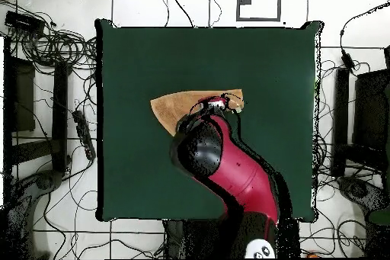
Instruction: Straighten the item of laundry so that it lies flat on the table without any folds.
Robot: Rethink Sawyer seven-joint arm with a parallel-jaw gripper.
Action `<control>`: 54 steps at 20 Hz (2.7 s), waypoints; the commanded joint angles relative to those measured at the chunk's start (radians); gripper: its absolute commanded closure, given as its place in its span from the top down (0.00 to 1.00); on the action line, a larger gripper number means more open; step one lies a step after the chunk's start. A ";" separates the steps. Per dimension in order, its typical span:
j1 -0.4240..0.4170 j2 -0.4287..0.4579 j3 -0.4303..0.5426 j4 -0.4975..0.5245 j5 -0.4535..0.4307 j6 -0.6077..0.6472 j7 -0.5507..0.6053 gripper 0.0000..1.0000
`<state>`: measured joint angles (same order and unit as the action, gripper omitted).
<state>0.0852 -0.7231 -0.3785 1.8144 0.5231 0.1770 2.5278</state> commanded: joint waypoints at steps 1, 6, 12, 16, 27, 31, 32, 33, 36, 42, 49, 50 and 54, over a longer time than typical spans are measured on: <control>-0.058 -0.041 0.133 0.085 -0.106 0.151 -0.075 0.00; -0.136 -0.078 0.188 0.128 -0.179 0.117 -0.089 0.00; -0.263 -0.122 0.264 0.172 -0.279 0.101 -0.118 0.00; -0.369 -0.142 0.361 0.203 -0.337 0.083 -0.141 0.00; -0.602 -0.073 0.588 0.221 -0.497 0.015 -0.111 0.00; -0.588 -0.044 0.559 0.195 -0.544 0.001 -0.054 0.00; -0.584 -0.034 0.552 0.186 -0.552 -0.001 -0.044 0.00; -0.581 -0.023 0.545 0.177 -0.560 -0.004 -0.034 0.00; -0.595 0.018 0.557 0.160 -0.584 -0.042 -0.019 0.00; -0.620 0.079 0.580 0.139 -0.619 -0.082 0.004 0.00; -0.673 0.116 0.624 0.131 -0.650 -0.065 -0.021 0.00; -0.683 0.120 0.631 0.126 -0.658 -0.057 -0.030 0.00; -0.709 0.121 0.642 0.121 -0.685 -0.023 -0.051 0.00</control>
<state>-0.6186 -0.6510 0.1316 1.9371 -0.1194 0.1285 2.5276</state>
